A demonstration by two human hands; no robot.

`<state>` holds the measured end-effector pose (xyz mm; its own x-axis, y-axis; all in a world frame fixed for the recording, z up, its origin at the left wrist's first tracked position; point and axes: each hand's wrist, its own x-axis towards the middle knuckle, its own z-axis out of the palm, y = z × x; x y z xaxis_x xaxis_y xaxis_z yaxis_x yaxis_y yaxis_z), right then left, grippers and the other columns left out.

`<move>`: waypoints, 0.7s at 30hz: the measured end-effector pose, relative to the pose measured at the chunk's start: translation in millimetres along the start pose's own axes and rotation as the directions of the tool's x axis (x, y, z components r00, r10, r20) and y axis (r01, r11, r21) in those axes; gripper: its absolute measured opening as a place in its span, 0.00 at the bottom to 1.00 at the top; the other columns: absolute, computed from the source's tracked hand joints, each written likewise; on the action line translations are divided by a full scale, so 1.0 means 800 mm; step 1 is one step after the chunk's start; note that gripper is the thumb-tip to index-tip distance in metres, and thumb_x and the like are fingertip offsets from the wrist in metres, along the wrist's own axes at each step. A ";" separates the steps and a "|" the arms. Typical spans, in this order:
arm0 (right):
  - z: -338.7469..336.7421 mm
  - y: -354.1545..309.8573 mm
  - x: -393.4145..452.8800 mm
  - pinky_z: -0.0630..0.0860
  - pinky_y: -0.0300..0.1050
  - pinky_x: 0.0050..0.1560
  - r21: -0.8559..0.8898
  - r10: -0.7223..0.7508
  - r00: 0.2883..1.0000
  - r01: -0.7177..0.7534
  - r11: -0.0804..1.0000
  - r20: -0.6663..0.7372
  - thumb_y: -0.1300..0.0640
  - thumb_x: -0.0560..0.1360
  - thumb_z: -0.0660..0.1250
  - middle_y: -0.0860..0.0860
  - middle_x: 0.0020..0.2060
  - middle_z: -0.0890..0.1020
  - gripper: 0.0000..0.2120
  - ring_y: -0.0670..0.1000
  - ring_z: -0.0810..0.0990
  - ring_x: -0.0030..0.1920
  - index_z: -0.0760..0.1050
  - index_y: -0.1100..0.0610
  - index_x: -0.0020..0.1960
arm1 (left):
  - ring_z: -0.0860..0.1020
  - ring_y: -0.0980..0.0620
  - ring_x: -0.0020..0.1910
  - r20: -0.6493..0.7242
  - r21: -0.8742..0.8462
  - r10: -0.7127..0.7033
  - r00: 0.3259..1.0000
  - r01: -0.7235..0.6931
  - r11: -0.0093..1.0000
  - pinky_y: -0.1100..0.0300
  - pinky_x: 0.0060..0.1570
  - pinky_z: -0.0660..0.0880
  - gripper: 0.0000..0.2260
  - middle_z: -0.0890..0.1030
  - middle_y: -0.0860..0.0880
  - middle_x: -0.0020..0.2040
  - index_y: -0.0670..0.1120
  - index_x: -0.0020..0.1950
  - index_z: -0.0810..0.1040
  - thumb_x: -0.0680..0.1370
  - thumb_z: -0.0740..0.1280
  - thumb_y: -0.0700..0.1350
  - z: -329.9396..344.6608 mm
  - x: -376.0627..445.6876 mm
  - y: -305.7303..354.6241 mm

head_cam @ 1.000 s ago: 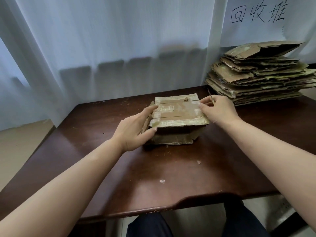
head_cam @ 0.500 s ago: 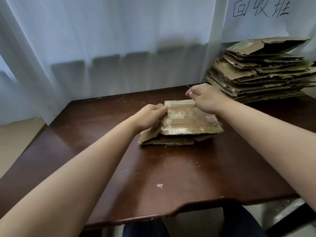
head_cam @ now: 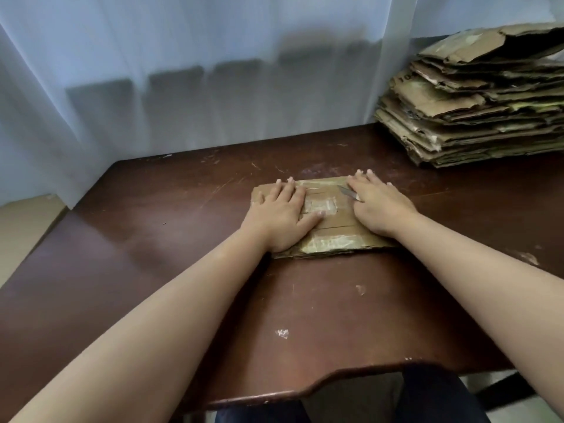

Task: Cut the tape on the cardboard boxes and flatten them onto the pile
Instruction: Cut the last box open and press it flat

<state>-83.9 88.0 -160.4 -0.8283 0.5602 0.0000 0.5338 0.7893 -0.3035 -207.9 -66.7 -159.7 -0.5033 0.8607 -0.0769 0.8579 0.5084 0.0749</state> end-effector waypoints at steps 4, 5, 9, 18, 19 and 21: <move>-0.001 -0.003 -0.004 0.48 0.51 0.75 -0.013 -0.012 1.000 0.011 1.000 -0.029 0.56 0.81 0.50 0.49 0.78 0.52 0.25 0.49 0.47 0.77 0.53 0.53 0.78 | 0.44 0.47 0.78 -0.033 0.010 -0.019 0.999 0.020 1.000 0.43 0.75 0.46 0.34 0.45 0.46 0.80 0.50 0.80 0.46 0.79 0.46 0.67 -0.002 -0.006 0.003; -0.001 -0.004 -0.006 0.48 0.51 0.75 -0.015 -0.017 0.999 0.016 1.000 -0.028 0.56 0.81 0.50 0.49 0.78 0.51 0.25 0.49 0.47 0.77 0.52 0.53 0.78 | 0.43 0.47 0.78 -0.027 0.012 -0.026 0.999 0.026 1.000 0.43 0.75 0.46 0.34 0.45 0.46 0.80 0.50 0.80 0.46 0.79 0.45 0.67 -0.002 -0.009 0.004; -0.001 -0.008 -0.020 0.47 0.49 0.76 -0.003 -0.044 0.999 0.044 0.999 0.000 0.58 0.80 0.50 0.49 0.78 0.51 0.26 0.48 0.46 0.77 0.51 0.53 0.78 | 0.41 0.45 0.78 -0.005 0.023 -0.038 0.999 0.038 0.999 0.41 0.74 0.44 0.34 0.43 0.44 0.80 0.57 0.79 0.43 0.77 0.45 0.70 0.002 -0.030 0.008; 0.010 -0.020 -0.055 0.52 0.50 0.74 0.026 -0.061 0.983 0.066 0.997 -0.172 0.58 0.80 0.52 0.54 0.75 0.61 0.21 0.52 0.53 0.77 0.64 0.56 0.73 | 0.41 0.48 0.78 0.042 -0.046 -0.088 0.995 0.090 0.995 0.43 0.75 0.45 0.38 0.43 0.46 0.80 0.51 0.79 0.43 0.76 0.46 0.71 -0.005 -0.065 0.009; 0.010 -0.019 -0.057 0.54 0.50 0.74 0.028 -0.058 0.975 0.066 0.997 -0.212 0.59 0.80 0.53 0.54 0.74 0.65 0.20 0.53 0.56 0.76 0.67 0.56 0.71 | 0.44 0.46 0.78 0.019 -0.007 -0.095 0.995 0.095 0.995 0.43 0.75 0.48 0.37 0.47 0.45 0.80 0.50 0.79 0.48 0.76 0.48 0.70 -0.008 -0.063 0.011; 0.011 -0.020 -0.061 0.60 0.52 0.72 0.046 -0.061 0.977 0.072 0.996 -0.202 0.57 0.80 0.54 0.54 0.73 0.66 0.18 0.54 0.60 0.75 0.69 0.54 0.69 | 0.49 0.44 0.78 -0.085 0.059 -0.090 0.992 0.095 0.994 0.43 0.73 0.52 0.33 0.53 0.42 0.79 0.46 0.76 0.59 0.78 0.52 0.65 -0.012 -0.060 0.021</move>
<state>-53.2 45.7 -164.2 -0.8078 0.5504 0.2110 0.4647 0.8149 -0.3464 -170.4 -99.5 -145.2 -0.5853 0.8108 0.0019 0.8108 0.5853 0.0085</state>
